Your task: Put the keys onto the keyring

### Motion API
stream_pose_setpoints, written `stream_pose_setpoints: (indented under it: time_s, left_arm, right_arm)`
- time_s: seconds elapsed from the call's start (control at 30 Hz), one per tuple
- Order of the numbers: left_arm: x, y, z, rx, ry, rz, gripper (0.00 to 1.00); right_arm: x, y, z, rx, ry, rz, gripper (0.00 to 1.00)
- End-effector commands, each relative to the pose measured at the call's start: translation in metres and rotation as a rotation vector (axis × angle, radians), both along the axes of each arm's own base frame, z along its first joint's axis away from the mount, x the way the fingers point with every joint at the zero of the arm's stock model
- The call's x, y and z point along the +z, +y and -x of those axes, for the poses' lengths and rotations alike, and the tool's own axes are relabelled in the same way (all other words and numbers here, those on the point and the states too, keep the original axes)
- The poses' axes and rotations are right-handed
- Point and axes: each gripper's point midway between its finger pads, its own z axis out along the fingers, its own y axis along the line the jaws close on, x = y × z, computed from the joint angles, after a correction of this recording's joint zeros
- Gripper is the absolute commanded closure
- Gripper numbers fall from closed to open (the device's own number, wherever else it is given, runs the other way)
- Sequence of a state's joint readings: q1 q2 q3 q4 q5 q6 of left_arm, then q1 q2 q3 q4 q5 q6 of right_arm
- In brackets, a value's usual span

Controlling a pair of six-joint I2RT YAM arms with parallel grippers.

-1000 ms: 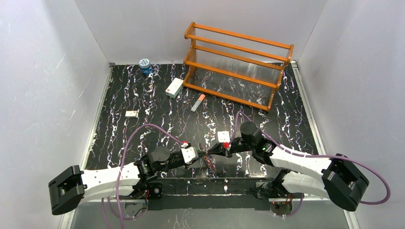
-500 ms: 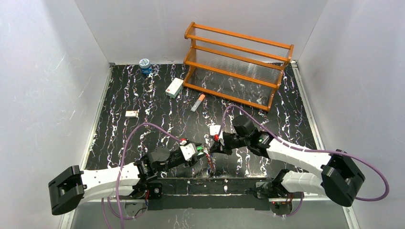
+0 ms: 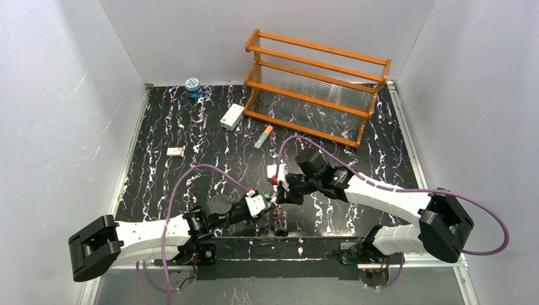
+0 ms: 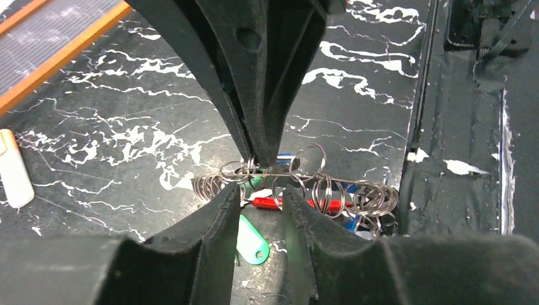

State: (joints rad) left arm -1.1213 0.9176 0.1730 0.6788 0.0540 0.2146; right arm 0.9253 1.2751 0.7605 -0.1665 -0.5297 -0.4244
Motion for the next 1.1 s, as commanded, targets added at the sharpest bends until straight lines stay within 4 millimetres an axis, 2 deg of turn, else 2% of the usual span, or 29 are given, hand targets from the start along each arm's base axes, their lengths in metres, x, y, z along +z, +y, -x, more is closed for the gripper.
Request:
stream_pose_setpoints:
  time_s: [0.0,0.17,0.4,0.6,0.87,1.07]
  left_arm:
    - [0.011,-0.011,0.003,-0.050,-0.024,0.010,0.73]
    - [0.013,-0.012,-0.001,-0.039,-0.036,0.007,0.76]
    - [0.025,-0.009,-0.003,-0.026,-0.065,0.035,0.73]
    - [0.028,-0.012,0.002,-0.058,-0.071,0.037,0.84]
    - [0.019,-0.018,0.004,-0.086,-0.052,-0.003,0.88]
    - [0.017,-0.017,0.001,-0.074,-0.053,-0.015,1.00]
  right_arm:
    - [-0.007,-0.007,0.007,0.017,0.020,0.056,0.99]
    - [-0.005,-0.005,0.010,0.031,0.020,0.051,0.99]
    - [-0.002,-0.004,0.013,0.056,0.019,0.058,0.99]
    - [0.003,-0.002,0.019,0.082,0.034,0.062,0.99]
    - [0.007,0.001,0.020,0.095,0.028,0.058,0.99]
    - [0.007,0.002,0.020,0.099,0.018,0.051,0.99]
